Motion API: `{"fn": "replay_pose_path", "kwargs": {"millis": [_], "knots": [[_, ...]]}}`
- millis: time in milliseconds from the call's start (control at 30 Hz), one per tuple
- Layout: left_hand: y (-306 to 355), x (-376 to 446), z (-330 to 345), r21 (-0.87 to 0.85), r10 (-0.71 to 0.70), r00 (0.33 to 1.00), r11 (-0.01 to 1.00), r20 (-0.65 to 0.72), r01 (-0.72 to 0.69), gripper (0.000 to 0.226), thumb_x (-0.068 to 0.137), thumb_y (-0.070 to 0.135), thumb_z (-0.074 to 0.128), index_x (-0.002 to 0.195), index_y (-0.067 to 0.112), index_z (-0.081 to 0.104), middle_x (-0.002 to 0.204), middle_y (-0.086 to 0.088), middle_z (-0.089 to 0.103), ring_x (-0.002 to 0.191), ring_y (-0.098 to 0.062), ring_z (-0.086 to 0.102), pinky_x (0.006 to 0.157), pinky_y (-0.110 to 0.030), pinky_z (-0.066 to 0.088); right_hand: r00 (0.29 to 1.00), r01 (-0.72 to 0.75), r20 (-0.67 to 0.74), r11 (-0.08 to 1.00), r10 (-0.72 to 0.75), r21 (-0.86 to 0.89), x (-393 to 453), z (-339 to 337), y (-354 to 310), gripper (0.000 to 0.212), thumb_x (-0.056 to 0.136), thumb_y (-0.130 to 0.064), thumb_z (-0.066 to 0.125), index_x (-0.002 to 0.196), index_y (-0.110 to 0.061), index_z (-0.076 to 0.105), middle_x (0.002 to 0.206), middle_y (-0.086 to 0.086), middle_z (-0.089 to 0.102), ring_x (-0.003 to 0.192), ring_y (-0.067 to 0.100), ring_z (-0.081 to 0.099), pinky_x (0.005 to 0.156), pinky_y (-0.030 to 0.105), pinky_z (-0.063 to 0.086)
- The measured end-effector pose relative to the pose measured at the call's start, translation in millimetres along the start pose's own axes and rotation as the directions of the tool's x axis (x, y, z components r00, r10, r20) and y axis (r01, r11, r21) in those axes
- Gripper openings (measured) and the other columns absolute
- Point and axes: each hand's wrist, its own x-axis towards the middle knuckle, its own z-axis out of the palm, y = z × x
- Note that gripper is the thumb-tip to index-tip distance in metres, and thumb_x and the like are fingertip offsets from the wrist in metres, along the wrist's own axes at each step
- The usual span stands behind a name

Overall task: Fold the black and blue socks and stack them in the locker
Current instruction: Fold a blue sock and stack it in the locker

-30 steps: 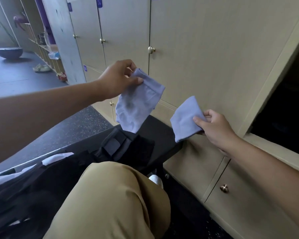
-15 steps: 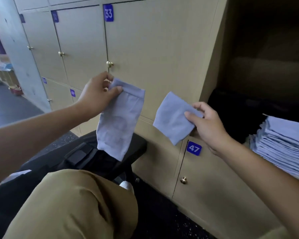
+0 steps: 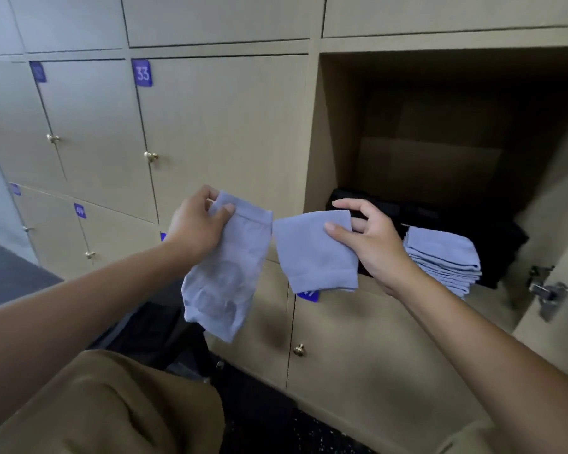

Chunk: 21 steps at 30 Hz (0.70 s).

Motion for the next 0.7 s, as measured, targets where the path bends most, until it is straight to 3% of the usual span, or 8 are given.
{"fn": "replay_pose_path", "kwargs": {"millis": [67, 133, 267, 400, 500, 600, 700], "knots": [[4.1, -1.9, 15.2, 0.026, 0.022, 1.000, 0.999, 0.010, -0.022, 0.010, 0.102, 0.022, 0.054, 0.100, 0.014, 0.059, 0.085, 0.003, 0.063, 0.076, -0.018, 0.057, 0.063, -0.024, 0.045, 0.997, -0.014, 0.073, 0.999, 0.016, -0.029, -2.8, -9.5, -3.5, 0.042, 0.093, -0.020, 0.073, 0.130, -0.028, 0.056, 0.105, 0.005, 0.077, 0.096, 0.023, 0.075, 0.087, 0.045, 0.061], [9.4, -6.9, 29.6, 0.042, 0.040, 0.998, 0.998, 0.050, -0.042, 0.018, 0.102, 0.010, 0.044, 0.097, 0.018, 0.060, 0.085, 0.011, 0.064, 0.074, -0.011, 0.055, 0.056, -0.013, 0.040, 0.989, -0.004, 0.146, 0.996, 0.017, -0.088, -5.5, -17.1, -4.6, 0.043, 0.094, -0.021, 0.071, 0.132, -0.033, 0.055, 0.107, 0.007, 0.077, 0.099, 0.025, 0.074, 0.094, 0.047, 0.058], [17.1, -13.6, 55.2, 0.023, 0.051, 0.972, 0.998, 0.229, -0.058, 0.040, 0.086, 0.000, 0.038, 0.092, 0.030, 0.064, 0.089, 0.007, 0.068, 0.079, -0.019, 0.059, 0.069, -0.033, 0.045, 0.971, 0.001, 0.237, 0.989, 0.035, -0.151, -7.7, -25.6, -4.3, 0.045, 0.096, -0.017, 0.068, 0.136, -0.034, 0.054, 0.104, 0.007, 0.077, 0.097, 0.023, 0.075, 0.090, 0.038, 0.057], [27.4, -22.3, 75.8, -0.159, 0.089, 0.883, 0.987, 0.461, -0.016, 0.025, 0.090, 0.013, 0.049, 0.082, 0.015, 0.073, 0.093, -0.004, 0.074, 0.093, -0.022, 0.066, 0.090, -0.039, 0.050, 0.966, 0.013, 0.256, 0.974, 0.046, -0.226, -5.0, -29.8, 0.2, 0.047, 0.096, -0.018, 0.069, 0.137, -0.033, 0.053, 0.101, 0.003, 0.078, 0.095, 0.018, 0.075, 0.089, 0.032, 0.056], [27.5, -26.3, 89.3, -0.238, 0.115, 0.817, 0.971, 0.564, 0.027, 0.039, 0.103, 0.027, 0.056, 0.077, -0.001, 0.064, 0.078, -0.014, 0.061, 0.073, -0.018, 0.055, 0.075, -0.033, 0.044, 0.965, -0.002, 0.252, 0.967, 0.069, -0.254, -1.9, -33.2, 8.0, 0.047, 0.095, -0.018, 0.070, 0.136, -0.031, 0.054, 0.100, 0.003, 0.078, 0.095, 0.016, 0.075, 0.091, 0.033, 0.057], [26.2, -27.6, 99.6, -0.270, 0.148, 0.747, 0.962, 0.648, 0.044, 0.050, 0.098, 0.047, 0.062, 0.086, 0.000, 0.071, 0.083, -0.017, 0.070, 0.074, -0.016, 0.062, 0.072, -0.031, 0.048, 0.971, -0.018, 0.224, 0.954, 0.088, -0.298, 0.1, -36.2, 17.5, 0.046, 0.093, -0.020, 0.073, 0.135, -0.031, 0.055, 0.099, 0.004, 0.078, 0.095, 0.018, 0.075, 0.097, 0.045, 0.056], [23.9, -27.0, 107.8, -0.269, 0.138, 0.745, 0.961, 0.653, 0.058, 0.040, 0.088, 0.046, 0.069, 0.082, 0.007, 0.074, 0.077, -0.007, 0.073, 0.070, -0.012, 0.065, 0.064, -0.023, 0.049, 0.977, -0.027, 0.191, 0.943, 0.095, -0.333, 2.7, -39.1, 23.3, 0.046, 0.091, -0.025, 0.075, 0.133, -0.032, 0.057, 0.095, 0.004, 0.078, 0.094, 0.021, 0.075, 0.098, 0.052, 0.054]]}}
